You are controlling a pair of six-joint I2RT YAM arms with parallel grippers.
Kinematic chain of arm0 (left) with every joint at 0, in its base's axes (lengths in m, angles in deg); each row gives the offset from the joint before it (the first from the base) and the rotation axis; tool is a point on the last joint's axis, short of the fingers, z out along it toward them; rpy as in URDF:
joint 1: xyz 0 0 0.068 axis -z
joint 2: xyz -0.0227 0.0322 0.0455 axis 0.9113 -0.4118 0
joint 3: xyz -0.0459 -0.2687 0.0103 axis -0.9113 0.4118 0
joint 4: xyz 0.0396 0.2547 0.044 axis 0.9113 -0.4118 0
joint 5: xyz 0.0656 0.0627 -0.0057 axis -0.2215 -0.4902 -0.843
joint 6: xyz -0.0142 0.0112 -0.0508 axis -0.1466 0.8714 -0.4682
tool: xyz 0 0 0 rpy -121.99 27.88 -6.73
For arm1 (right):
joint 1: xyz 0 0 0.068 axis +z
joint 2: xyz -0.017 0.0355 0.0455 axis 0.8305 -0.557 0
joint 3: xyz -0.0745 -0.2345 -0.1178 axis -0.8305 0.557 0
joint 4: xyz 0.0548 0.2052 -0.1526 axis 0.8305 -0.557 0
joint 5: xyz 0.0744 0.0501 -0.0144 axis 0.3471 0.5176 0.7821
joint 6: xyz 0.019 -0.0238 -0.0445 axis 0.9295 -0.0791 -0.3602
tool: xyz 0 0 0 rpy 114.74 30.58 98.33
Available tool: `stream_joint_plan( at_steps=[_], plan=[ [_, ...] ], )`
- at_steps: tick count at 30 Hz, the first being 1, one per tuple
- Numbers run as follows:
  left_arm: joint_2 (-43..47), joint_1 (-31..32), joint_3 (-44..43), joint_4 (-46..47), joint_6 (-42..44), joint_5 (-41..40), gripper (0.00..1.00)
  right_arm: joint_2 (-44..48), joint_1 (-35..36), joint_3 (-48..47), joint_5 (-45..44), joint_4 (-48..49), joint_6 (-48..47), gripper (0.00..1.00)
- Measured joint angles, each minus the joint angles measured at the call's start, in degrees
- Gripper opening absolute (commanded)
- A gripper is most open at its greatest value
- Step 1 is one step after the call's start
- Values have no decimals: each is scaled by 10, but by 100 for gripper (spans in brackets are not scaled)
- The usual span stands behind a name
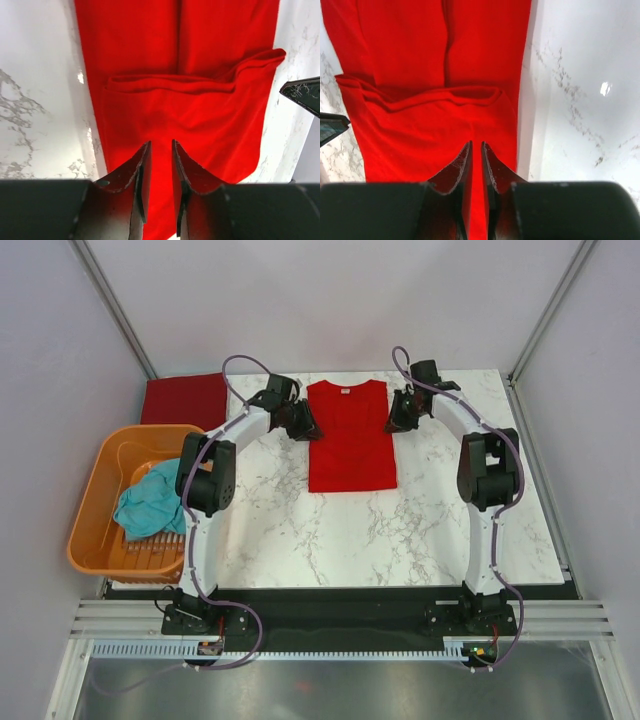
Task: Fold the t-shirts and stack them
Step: Fold the tshirt
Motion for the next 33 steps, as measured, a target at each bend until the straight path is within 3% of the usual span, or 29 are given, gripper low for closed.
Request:
stream_joint_plan(
  at_steps=[12,17,22,26,33],
  plan=[
    [-54,-26,-31,-2,0,1,33,-57,-16,-36,-44,20,20,23],
    [-44,-29,-35,0,0,3,39,-36,-23,-23,-44,32,33,31],
    [37,-28,31,-4,3,5,39,67,-18,63,-38,28,30,28],
    [133,-17,91,0,3,15,38,155,-3,126,1,25,18,17],
    [209,63,194,25,3,23,38,219,39,256,105,66,6,13]
  ],
)
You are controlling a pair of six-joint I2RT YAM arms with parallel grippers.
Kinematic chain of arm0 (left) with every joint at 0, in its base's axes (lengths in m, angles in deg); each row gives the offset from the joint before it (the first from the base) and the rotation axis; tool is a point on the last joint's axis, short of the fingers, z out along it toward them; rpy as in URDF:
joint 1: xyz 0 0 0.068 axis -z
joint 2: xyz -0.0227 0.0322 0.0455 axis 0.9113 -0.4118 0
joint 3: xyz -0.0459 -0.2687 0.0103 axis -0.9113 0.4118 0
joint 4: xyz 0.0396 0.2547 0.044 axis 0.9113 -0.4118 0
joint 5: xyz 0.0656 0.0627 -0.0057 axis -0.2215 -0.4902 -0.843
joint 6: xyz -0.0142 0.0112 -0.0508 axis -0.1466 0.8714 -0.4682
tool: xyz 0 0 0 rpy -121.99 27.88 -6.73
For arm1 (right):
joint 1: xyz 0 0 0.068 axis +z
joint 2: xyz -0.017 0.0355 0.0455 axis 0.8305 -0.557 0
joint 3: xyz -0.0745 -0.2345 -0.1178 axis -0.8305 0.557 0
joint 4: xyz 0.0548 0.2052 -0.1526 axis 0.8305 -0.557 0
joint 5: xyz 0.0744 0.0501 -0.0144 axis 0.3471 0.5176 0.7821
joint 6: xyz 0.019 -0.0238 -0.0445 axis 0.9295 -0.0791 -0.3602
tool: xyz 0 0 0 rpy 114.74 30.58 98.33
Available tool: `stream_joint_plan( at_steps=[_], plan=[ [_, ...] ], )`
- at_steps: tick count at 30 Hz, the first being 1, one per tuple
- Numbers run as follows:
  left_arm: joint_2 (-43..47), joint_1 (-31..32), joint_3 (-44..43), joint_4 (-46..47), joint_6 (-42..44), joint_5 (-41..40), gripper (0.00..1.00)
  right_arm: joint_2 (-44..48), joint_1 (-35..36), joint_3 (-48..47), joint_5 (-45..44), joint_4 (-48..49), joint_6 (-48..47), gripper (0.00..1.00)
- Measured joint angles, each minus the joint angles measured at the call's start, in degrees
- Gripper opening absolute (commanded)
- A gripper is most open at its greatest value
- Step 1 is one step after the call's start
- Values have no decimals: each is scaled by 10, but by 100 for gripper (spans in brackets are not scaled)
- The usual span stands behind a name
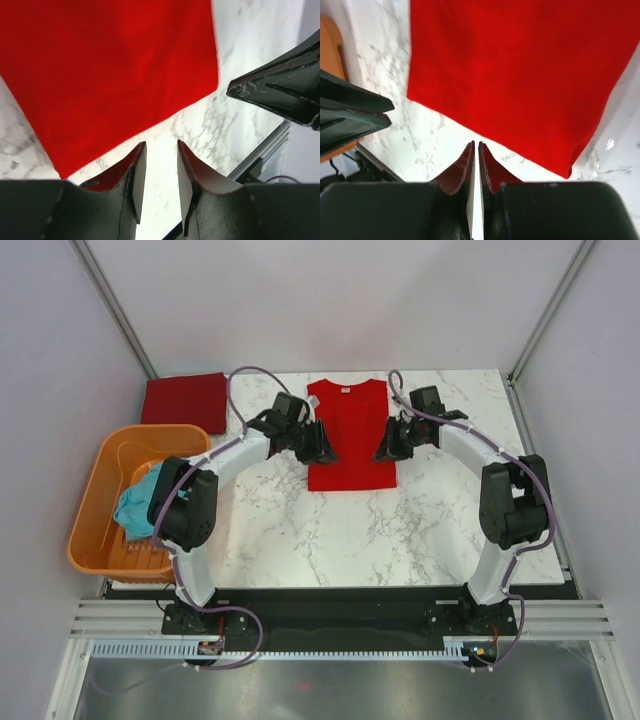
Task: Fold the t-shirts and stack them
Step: Fold the tshirt
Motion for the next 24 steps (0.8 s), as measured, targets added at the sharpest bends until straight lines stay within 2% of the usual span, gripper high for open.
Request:
stream_joint_plan(
  at_steps=[4,8,14,20,24],
  plan=[
    [-7,24,68,1,0,-5,37,1,0,83,23,26,1,11],
    [-20,25,114,4,0,-30,37,-9,-6,127,21,45,0,10],
    [-23,24,145,18,-4,-53,38,-40,-13,148,9,65,-2,11],
    [27,24,185,14,-4,-52,39,-23,-13,149,3,54,-8,13],
    [55,24,171,7,-5,-45,39,-2,-13,137,16,40,-8,13]
  ],
)
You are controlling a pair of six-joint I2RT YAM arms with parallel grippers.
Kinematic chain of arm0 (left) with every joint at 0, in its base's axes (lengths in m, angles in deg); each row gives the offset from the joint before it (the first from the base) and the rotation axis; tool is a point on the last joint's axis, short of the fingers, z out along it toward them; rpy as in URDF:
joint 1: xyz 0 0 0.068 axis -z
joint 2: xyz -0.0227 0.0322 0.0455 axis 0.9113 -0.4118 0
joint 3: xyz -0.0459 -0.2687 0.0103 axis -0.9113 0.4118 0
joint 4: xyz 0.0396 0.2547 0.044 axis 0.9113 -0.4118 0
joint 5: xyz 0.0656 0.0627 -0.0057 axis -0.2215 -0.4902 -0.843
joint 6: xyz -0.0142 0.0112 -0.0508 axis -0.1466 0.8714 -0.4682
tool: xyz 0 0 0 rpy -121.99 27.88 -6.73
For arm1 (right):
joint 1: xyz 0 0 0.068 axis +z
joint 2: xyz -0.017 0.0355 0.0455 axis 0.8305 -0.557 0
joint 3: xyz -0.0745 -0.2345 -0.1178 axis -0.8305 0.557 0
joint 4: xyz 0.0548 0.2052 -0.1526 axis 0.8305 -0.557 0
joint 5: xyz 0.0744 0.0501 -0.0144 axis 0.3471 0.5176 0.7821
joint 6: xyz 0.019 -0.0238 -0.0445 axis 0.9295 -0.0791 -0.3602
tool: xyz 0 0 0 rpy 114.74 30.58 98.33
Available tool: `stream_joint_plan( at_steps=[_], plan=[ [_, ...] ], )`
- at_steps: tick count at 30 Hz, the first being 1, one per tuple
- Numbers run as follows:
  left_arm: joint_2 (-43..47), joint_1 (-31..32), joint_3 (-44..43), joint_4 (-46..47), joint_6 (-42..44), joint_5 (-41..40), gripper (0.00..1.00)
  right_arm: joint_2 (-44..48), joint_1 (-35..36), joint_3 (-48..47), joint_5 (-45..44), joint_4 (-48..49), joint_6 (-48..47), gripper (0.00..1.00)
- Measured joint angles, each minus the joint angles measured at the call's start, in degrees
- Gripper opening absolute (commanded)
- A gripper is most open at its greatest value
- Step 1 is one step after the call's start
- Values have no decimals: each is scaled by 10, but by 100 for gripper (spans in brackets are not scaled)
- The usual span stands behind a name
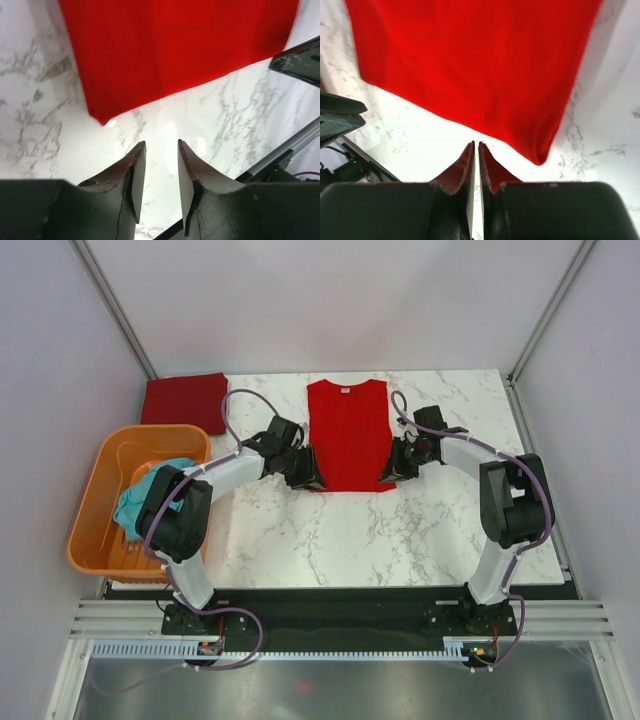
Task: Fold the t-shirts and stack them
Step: Fold the tshirt
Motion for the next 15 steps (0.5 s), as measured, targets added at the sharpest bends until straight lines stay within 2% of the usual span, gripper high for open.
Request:
stream_joint_plan(
  at_steps=[8,15],
  plan=[
    [-45,0,-95,12,0,9,39,-26,24,-85,32,6,2,13],
    [-101,-3,-79,16,0,-12,38,-99,34,-85,37,13,-7,13]
  ],
)
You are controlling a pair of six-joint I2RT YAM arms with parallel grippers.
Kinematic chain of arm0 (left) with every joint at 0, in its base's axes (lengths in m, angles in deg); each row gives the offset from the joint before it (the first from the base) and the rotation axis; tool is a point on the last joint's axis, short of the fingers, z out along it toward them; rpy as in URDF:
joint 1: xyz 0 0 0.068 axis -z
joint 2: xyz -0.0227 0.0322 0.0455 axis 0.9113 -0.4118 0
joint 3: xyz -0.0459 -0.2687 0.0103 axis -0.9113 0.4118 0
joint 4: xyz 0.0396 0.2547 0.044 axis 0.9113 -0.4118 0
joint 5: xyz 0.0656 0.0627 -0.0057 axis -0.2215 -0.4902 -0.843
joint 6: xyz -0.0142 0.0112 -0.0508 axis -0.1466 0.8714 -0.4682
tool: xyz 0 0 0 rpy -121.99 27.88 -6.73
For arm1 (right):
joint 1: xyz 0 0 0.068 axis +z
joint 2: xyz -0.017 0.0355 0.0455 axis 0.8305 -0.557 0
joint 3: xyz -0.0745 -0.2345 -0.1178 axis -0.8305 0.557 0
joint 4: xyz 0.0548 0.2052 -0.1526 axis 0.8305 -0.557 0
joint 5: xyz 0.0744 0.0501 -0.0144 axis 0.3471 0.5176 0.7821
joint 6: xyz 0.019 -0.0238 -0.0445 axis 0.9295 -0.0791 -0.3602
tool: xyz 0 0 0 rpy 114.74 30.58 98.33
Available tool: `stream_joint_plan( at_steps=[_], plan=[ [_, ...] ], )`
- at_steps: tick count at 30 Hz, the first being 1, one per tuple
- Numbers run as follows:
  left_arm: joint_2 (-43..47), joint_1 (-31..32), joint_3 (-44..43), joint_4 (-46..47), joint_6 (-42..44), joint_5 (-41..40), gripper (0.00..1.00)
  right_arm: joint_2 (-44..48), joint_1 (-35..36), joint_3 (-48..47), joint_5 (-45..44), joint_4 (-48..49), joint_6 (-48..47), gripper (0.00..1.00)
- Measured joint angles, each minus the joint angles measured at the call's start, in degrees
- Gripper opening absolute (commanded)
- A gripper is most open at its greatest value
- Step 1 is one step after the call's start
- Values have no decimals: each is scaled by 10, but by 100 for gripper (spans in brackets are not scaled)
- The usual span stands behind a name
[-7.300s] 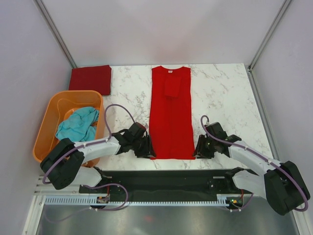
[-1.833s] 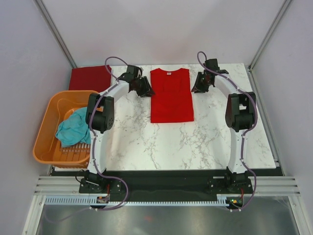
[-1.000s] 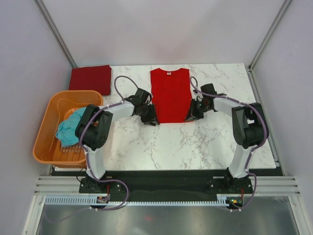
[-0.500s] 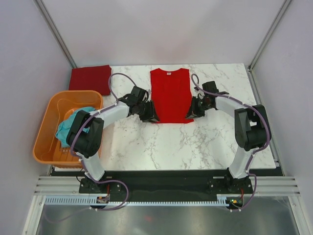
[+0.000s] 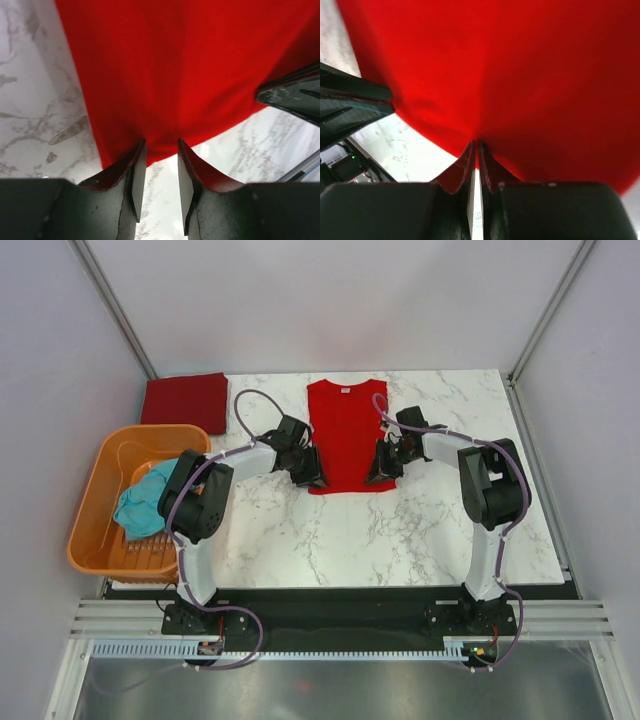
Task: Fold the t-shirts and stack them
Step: Fold the tshirt
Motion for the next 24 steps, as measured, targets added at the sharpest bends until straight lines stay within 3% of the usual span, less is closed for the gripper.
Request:
stream_joint_plan(
  at_steps=[9,18,24],
  plan=[
    [-1,-10,14,7,-3,0,39,0,-24,15,1,0,-2,13],
    [38,-19,14,-7,-3,11,42,90,-33,43,-33,-4,2,16],
    [49,-20,17,-6,-3,25,42,91,-49,61,-57,0,2,16]
  ],
)
